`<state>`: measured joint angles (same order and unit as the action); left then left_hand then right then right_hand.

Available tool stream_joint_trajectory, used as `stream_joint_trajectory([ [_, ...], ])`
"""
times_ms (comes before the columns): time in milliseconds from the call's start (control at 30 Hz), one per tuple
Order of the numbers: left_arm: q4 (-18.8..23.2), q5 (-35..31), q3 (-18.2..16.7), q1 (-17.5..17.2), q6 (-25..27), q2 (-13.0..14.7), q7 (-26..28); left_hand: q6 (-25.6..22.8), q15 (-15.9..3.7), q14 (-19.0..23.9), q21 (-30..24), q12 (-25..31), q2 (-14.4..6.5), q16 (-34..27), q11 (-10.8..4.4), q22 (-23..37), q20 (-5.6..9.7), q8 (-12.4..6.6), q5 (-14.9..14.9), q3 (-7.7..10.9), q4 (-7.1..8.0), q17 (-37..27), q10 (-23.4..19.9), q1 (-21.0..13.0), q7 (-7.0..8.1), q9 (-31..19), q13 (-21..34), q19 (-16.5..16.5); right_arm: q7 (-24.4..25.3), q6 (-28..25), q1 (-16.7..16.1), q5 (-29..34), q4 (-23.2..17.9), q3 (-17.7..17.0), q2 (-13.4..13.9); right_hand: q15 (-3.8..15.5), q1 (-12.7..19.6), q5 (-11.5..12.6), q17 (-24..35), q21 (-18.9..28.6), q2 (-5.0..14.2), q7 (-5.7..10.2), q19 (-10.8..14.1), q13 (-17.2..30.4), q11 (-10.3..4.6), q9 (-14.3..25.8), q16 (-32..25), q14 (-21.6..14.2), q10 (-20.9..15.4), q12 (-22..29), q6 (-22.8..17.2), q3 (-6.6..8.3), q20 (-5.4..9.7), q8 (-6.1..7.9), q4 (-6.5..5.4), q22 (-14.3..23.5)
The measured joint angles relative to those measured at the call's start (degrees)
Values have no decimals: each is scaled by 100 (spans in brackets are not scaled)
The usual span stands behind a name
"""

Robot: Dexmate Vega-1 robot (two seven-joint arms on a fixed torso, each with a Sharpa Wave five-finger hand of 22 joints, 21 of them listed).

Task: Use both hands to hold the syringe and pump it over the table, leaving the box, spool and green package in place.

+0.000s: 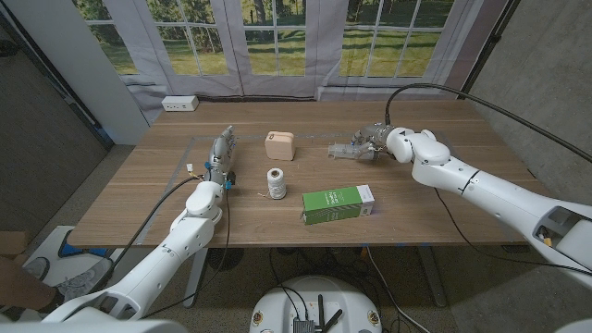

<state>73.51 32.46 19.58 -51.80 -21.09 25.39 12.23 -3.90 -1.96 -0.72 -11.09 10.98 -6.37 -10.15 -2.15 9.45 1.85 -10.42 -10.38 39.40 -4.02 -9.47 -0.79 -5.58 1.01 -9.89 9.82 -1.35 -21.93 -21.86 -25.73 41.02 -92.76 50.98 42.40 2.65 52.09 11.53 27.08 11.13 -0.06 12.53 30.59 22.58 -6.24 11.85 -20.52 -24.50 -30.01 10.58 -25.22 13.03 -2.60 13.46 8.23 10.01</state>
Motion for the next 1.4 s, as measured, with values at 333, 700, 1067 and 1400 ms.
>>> stream_joint_trajectory([
  [333,-6,9,-1,0,0,-5,-41,-14,0,0,0,0,0,0,0,0,-1,0,0,24,24,0,0,0,-14,0,0,1,-394,11,95,-50,-102,18,50,-175,-156,-73,-27,-34,-83,-111,-379,-66,222,2,358,785,1068,-22,1057,-72,-336,-272,23,0],
  [700,-7,12,-1,0,-12,1,-80,-21,0,0,0,0,0,0,0,0,-1,0,0,41,41,0,0,0,-20,0,0,1,-806,65,193,-148,-160,34,67,-700,-445,-94,-125,-76,-200,-290,-950,-136,539,1,730,1533,1971,-22,1939,-126,-621,-309,-32,-15],
  [1067,-7,18,3,-2,-49,10,-137,-20,0,0,0,0,0,0,0,0,-2,0,0,40,40,1,0,0,-20,0,0,2,-1128,80,265,-269,-213,39,90,-1026,-737,-115,-186,-76,-242,-353,-1229,-213,614,-14,930,2126,2619,-22,2531,-150,-695,-341,-56,-15],
  [1400,-18,53,5,-1,-61,37,-223,-41,0,0,0,0,0,0,0,0,-2,0,0,40,40,1,0,0,0,0,0,2,-1223,-5,262,-343,-346,-20,137,-1031,-791,-115,-240,-76,-189,-364,-1319,-267,562,-41,952,2358,2890,-44,2802,-150,-703,-341,-56,-14],
])
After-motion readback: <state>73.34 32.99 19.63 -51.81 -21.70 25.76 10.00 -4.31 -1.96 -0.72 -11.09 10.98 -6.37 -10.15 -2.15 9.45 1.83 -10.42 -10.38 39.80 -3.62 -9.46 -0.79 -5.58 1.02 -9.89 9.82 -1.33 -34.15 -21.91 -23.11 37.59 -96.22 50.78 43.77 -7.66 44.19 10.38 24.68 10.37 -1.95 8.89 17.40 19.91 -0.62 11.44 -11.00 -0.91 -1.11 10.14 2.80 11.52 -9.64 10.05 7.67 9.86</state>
